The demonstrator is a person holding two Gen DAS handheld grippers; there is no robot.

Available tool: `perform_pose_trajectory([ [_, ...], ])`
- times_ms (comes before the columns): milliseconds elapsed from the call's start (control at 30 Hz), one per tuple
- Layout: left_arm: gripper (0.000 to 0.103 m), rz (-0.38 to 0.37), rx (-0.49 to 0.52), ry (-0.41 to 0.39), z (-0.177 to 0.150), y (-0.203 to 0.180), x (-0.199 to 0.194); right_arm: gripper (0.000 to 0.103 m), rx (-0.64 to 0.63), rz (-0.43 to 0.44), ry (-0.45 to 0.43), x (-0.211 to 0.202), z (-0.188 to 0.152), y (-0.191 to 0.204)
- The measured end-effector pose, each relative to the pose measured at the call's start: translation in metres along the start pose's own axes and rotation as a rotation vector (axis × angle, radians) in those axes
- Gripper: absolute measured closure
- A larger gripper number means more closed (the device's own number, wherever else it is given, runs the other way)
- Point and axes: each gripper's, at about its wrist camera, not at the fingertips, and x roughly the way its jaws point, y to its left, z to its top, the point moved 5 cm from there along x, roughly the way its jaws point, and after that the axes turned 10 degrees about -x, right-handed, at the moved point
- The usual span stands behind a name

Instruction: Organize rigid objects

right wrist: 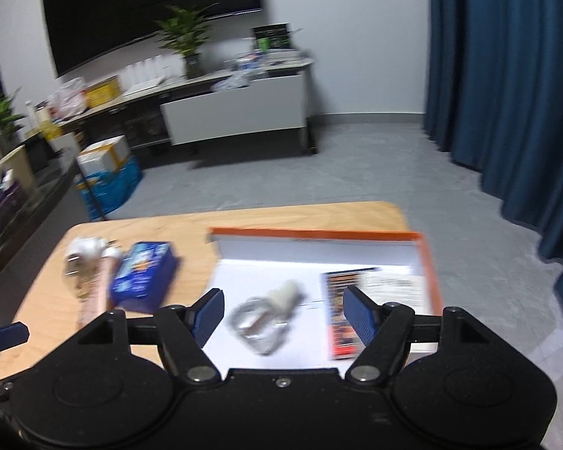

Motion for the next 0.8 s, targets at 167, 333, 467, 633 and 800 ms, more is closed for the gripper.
perform_pose_trajectory([
  [167,0.006,0.06,-0.046,0.04,-0.015,0.05,-0.006,0.019,-0.053,0.069,0.001,0.009,0.007,0.043],
  [333,0.005,0.073,-0.094,0.061,-0.026,0.071,-0.005,0.019,-0.119,0.136,0.01,0.022,0.014,0.085],
  [467,0.002,0.042,-0.09,0.045,-0.021,0.07,0.001,0.019,-0.163,0.203,0.027,0.038,0.024,0.118],
  [633,0.002,0.0,-0.056,0.029,-0.029,0.073,0.008,0.017,-0.181,0.303,0.053,0.07,0.043,0.159],
  [800,0.002,-0.02,-0.031,0.02,-0.032,0.074,0.012,0.016,-0.24,0.346,0.104,0.109,0.056,0.201],
])
